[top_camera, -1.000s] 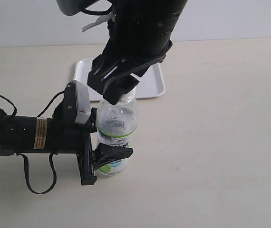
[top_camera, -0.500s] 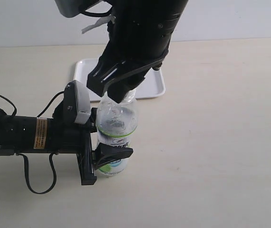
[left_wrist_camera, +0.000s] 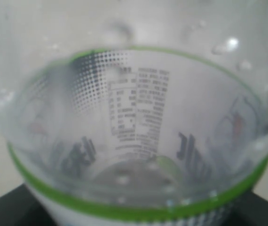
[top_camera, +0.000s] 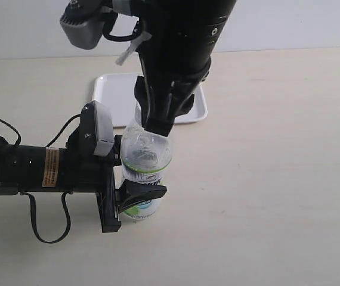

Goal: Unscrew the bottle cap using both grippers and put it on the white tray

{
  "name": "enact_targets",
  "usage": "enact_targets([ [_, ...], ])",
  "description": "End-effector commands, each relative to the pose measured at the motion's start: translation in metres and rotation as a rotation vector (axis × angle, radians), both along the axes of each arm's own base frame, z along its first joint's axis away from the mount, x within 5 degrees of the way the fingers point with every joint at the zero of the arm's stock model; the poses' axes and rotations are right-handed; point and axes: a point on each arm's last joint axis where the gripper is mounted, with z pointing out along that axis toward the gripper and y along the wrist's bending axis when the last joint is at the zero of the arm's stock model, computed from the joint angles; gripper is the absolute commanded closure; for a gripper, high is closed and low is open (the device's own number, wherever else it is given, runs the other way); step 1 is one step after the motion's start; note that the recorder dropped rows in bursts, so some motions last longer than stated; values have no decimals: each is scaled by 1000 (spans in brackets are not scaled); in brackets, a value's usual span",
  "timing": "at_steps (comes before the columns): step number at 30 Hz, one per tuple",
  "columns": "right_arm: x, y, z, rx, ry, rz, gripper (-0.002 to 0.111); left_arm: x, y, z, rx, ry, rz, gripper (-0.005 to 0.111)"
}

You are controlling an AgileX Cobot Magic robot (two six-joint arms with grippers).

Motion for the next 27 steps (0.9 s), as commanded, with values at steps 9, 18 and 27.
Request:
enact_targets([
  [9,1,-1,2,-108,-156,528,108,1,-3,8,-52,-8,-1,107],
  [18,1,0,2,-195,-275,999,108,1,-3,8,-53,-9,-1,107],
  [27,5,3,4,-254,-424,1317,108,1,-4,9,-67,-10,-5,107],
])
